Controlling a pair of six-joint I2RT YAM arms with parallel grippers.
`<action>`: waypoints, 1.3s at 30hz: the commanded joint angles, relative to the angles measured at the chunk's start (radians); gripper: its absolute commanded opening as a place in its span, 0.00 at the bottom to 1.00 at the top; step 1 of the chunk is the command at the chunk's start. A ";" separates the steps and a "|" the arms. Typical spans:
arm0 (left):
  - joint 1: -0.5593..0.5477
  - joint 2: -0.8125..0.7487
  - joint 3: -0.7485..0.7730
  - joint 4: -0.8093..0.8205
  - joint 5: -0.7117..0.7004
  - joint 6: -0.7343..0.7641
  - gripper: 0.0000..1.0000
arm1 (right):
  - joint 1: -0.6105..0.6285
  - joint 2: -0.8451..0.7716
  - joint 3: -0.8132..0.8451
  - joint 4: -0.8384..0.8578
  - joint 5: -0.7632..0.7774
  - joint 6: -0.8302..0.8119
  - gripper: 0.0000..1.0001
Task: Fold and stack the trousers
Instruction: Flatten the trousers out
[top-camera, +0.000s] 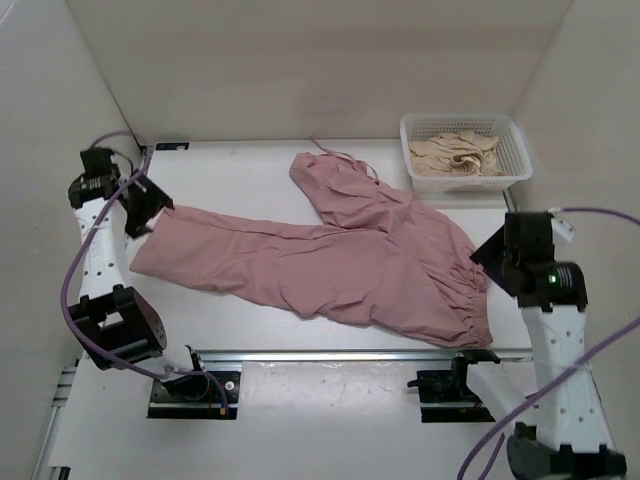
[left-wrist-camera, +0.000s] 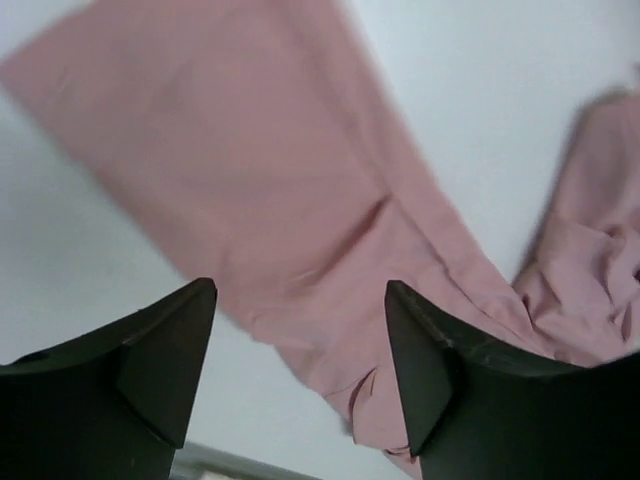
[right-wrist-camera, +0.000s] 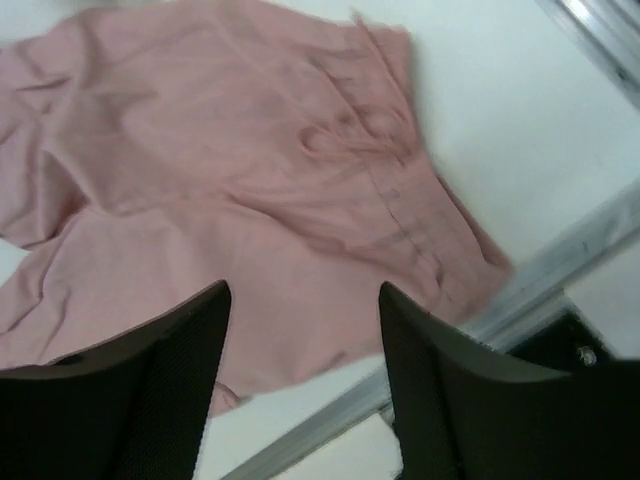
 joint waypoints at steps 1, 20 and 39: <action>-0.152 -0.051 0.189 0.055 0.032 0.031 0.77 | -0.001 0.152 0.111 0.177 -0.069 -0.058 0.64; -0.682 0.908 1.148 -0.068 -0.015 0.001 0.95 | -0.074 0.926 0.328 0.365 -0.399 -0.323 0.64; -0.725 1.184 1.249 0.089 0.058 -0.150 1.00 | -0.096 1.061 0.251 0.451 -0.432 -0.282 0.73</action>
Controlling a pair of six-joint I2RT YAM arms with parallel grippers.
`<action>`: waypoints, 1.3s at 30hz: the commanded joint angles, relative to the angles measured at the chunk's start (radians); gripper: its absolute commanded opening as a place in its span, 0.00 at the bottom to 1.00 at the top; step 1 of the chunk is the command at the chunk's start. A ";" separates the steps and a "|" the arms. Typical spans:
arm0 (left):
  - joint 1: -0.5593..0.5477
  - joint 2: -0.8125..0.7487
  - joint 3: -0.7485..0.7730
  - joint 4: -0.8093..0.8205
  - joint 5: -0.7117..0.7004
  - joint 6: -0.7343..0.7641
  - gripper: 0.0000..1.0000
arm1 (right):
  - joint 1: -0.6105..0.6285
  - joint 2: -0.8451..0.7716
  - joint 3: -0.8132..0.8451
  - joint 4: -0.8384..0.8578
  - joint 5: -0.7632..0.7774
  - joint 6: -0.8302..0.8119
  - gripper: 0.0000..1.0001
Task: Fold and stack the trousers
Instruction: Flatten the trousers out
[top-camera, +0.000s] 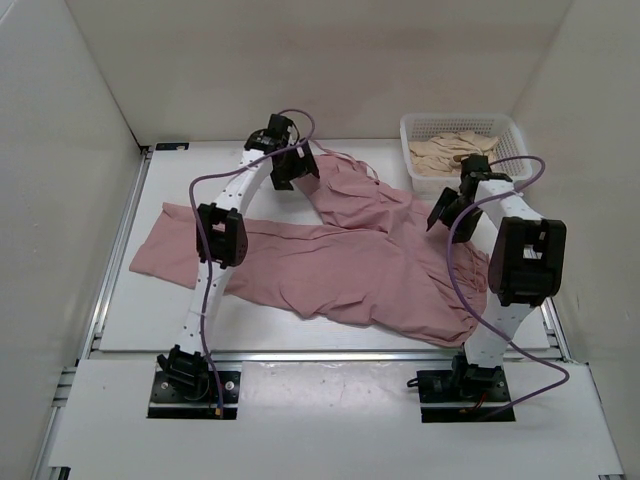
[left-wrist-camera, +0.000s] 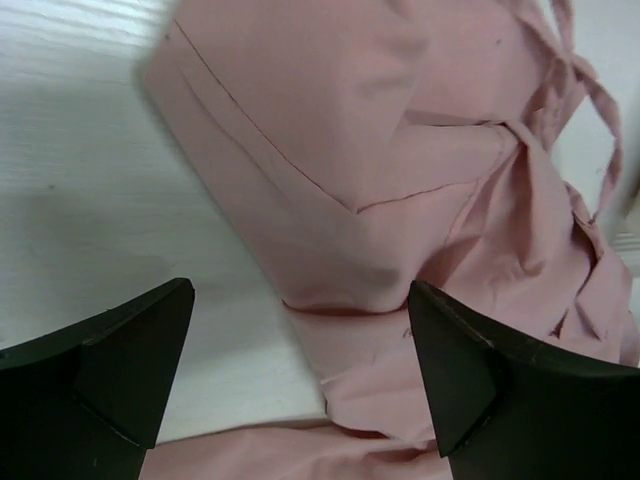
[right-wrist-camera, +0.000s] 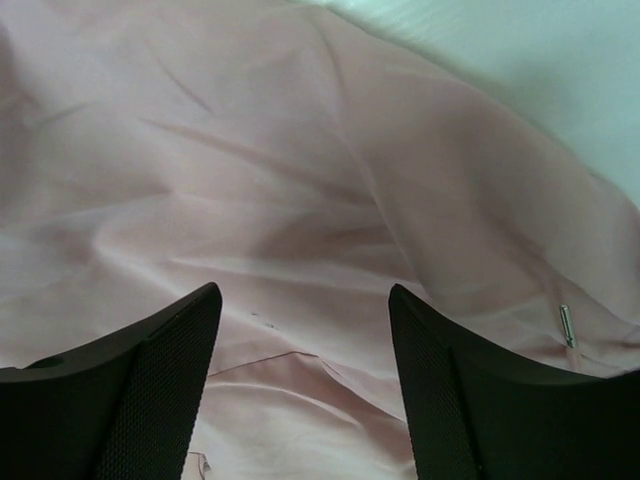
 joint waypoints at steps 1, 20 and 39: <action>-0.017 0.007 0.032 0.033 0.018 -0.045 1.00 | -0.002 -0.026 -0.030 0.031 -0.032 0.000 0.71; -0.026 -0.518 -0.676 0.088 -0.212 -0.001 0.11 | 0.018 -0.159 -0.207 0.050 -0.052 0.010 0.62; 0.015 -0.912 -0.837 -0.022 -0.389 0.138 0.52 | 0.049 -0.290 -0.239 0.010 0.014 0.042 0.64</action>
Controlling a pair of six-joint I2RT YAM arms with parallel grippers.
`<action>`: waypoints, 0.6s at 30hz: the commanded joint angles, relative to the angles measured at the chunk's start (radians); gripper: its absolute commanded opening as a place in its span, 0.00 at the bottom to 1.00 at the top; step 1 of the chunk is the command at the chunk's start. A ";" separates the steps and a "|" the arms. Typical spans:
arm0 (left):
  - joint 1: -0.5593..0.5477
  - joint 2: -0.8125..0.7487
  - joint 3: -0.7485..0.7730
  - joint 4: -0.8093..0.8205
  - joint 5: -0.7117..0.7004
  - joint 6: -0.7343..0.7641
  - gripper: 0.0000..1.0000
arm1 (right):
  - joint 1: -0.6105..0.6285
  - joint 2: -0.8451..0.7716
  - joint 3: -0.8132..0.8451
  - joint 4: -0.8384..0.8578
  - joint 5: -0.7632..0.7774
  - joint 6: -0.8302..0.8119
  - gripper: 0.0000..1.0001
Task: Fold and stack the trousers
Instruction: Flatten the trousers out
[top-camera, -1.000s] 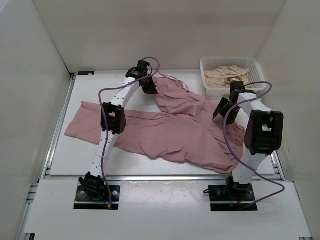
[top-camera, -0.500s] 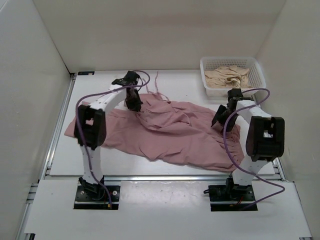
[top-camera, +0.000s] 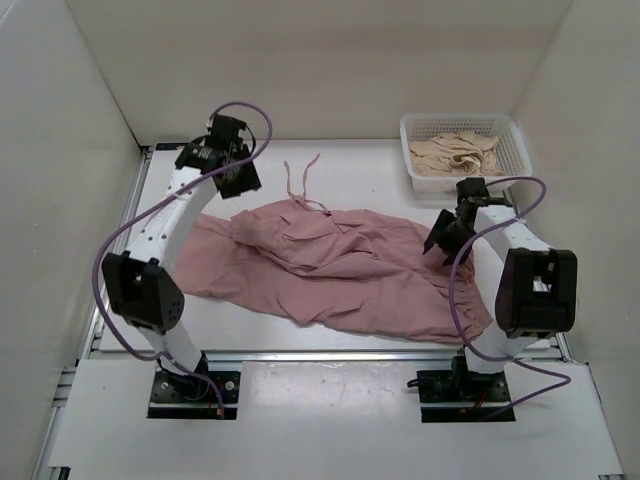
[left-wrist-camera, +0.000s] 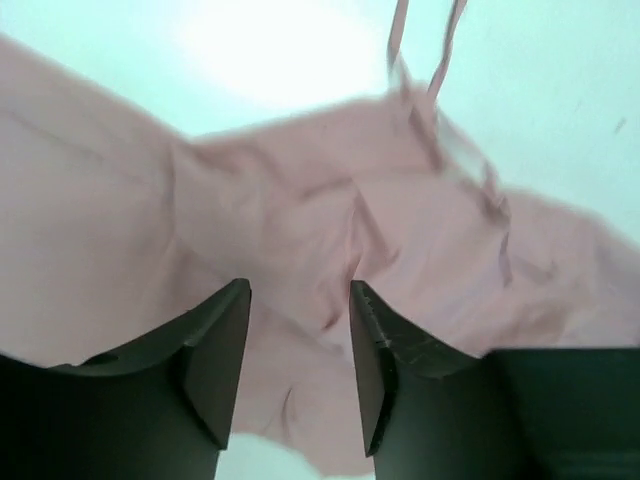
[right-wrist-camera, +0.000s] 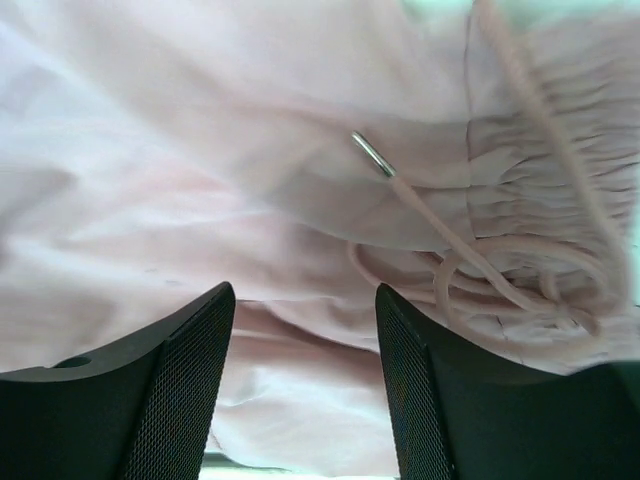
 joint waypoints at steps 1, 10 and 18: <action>0.013 0.167 0.176 -0.021 -0.070 0.086 0.56 | 0.001 -0.064 0.091 -0.043 0.056 0.033 0.64; 0.110 0.473 0.335 -0.096 0.082 0.133 1.00 | -0.065 0.103 0.312 -0.095 0.044 0.140 0.64; 0.132 0.564 0.299 -0.070 0.180 0.186 1.00 | -0.120 0.264 0.331 -0.104 -0.053 0.286 0.65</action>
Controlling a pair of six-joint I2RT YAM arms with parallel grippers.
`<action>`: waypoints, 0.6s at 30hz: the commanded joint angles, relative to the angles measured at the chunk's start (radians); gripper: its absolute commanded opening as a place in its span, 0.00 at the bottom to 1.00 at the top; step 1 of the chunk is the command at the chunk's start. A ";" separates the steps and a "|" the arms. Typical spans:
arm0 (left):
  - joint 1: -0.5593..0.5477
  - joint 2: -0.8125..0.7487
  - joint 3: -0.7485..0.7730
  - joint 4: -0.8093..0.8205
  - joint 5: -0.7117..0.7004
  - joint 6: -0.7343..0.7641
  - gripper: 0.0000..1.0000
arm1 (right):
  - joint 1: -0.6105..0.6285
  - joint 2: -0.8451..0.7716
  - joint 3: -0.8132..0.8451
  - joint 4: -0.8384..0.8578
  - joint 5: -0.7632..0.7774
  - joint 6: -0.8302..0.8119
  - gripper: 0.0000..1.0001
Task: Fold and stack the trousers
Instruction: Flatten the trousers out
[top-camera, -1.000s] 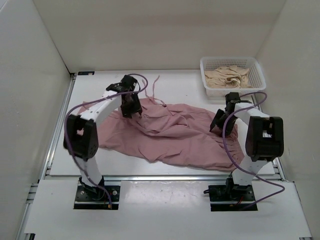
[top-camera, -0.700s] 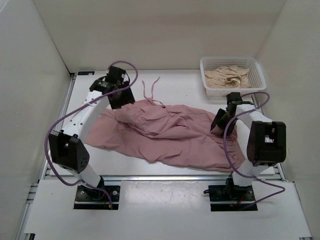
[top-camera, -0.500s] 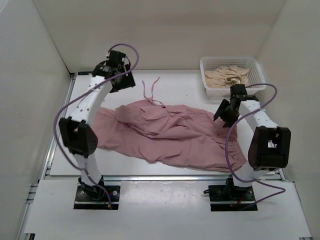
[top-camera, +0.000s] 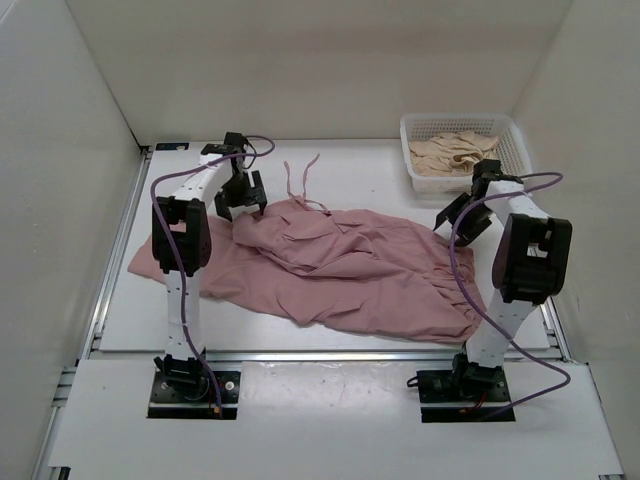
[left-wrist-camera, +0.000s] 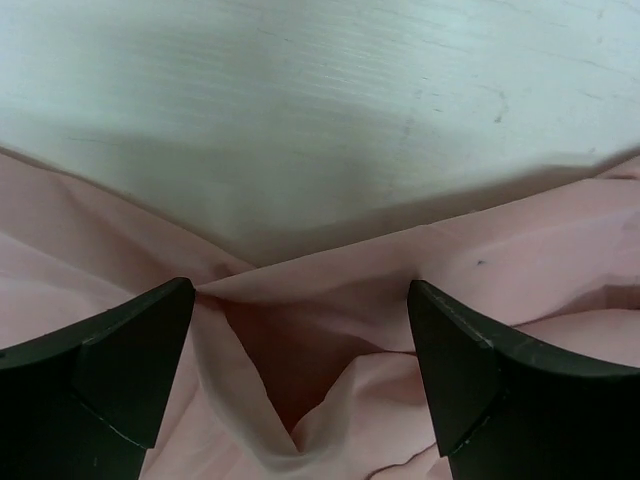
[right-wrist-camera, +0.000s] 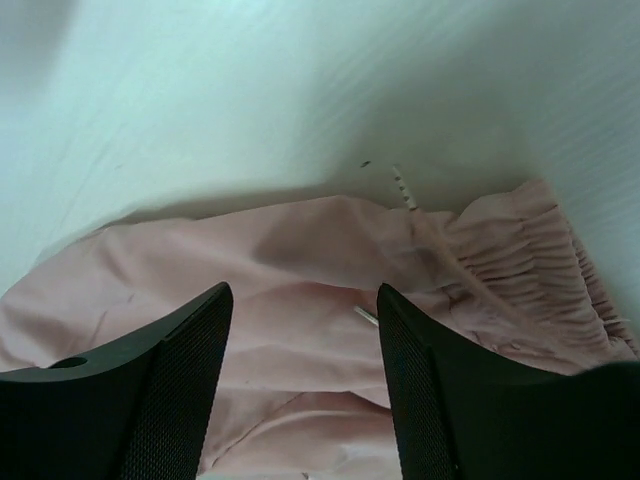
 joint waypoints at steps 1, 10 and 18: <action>-0.024 -0.039 -0.008 0.011 0.091 0.033 0.99 | -0.018 0.040 0.024 -0.036 -0.038 0.076 0.65; -0.024 -0.030 -0.019 0.045 0.189 0.053 0.11 | -0.027 0.106 0.001 0.036 0.032 0.112 0.16; 0.082 -0.242 0.109 0.034 0.188 -0.022 0.11 | -0.027 -0.075 -0.009 0.027 0.146 0.078 0.00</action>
